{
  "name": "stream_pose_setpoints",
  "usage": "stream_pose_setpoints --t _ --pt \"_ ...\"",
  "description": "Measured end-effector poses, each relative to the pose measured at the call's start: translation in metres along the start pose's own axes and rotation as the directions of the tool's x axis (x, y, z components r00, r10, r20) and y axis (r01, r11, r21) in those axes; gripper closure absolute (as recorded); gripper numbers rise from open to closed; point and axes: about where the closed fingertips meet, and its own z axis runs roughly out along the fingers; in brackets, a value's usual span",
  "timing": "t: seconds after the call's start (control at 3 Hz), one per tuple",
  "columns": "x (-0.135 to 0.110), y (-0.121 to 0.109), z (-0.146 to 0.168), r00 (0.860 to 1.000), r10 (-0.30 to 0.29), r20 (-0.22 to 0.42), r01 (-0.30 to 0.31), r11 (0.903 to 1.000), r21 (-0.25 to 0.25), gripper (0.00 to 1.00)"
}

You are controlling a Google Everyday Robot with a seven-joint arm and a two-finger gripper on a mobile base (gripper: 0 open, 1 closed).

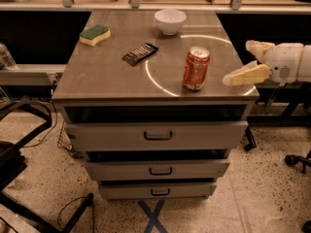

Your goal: Place coke can into white bowl

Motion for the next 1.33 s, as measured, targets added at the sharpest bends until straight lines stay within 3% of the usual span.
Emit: stream_pose_setpoints --t 0.33,0.67,1.0,1.33 --pt "0.002 -0.003 0.011 0.993 0.054 0.108 -0.05 0.9977 -0.046 0.0" --pt "0.003 -0.003 0.014 0.991 0.065 0.12 -0.059 0.9968 -0.054 0.0" --pt "0.005 -0.002 0.023 0.988 0.058 0.142 -0.05 0.9971 -0.057 0.0" --pt "0.006 0.003 0.052 0.978 0.029 0.204 -0.007 0.9942 -0.107 0.0"
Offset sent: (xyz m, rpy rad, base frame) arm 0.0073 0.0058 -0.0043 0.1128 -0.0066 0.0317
